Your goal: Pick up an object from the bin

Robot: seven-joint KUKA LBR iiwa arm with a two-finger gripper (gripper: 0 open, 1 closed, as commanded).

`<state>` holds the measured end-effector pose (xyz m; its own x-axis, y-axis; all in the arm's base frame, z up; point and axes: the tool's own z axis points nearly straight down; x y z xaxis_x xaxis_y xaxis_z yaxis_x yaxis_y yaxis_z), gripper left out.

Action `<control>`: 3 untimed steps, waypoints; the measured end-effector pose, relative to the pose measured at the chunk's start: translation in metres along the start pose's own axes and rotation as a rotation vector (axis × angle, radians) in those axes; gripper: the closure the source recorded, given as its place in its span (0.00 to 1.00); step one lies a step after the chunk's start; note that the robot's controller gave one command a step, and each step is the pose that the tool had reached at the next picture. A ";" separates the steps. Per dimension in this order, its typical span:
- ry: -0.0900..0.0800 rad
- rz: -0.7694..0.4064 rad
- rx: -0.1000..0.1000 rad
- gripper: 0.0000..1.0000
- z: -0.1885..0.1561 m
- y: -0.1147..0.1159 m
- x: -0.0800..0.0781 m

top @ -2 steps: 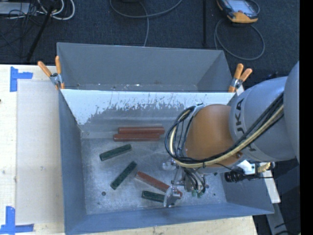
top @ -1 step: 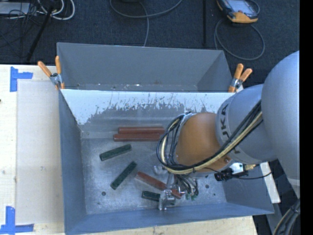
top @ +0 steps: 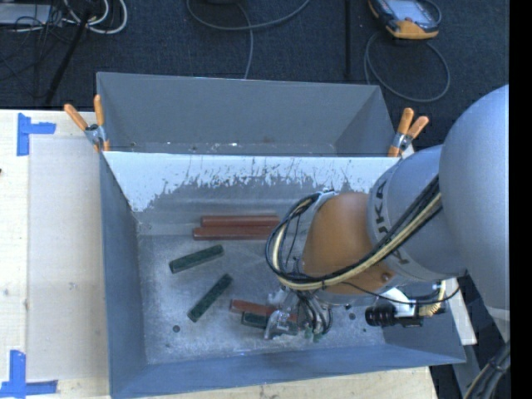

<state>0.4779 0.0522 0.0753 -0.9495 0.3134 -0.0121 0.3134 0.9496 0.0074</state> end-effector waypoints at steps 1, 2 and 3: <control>0.000 0.000 0.000 1.00 0.000 0.000 0.000; 0.001 -0.001 0.000 1.00 -0.001 0.000 0.000; 0.004 -0.002 0.002 1.00 -0.002 0.000 0.000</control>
Offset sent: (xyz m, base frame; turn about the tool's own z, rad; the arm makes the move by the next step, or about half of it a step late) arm 0.0000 0.0000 0.0062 -0.0001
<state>0.4779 0.0526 0.0776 -0.9501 0.3119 -0.0080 0.3119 0.9501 0.0055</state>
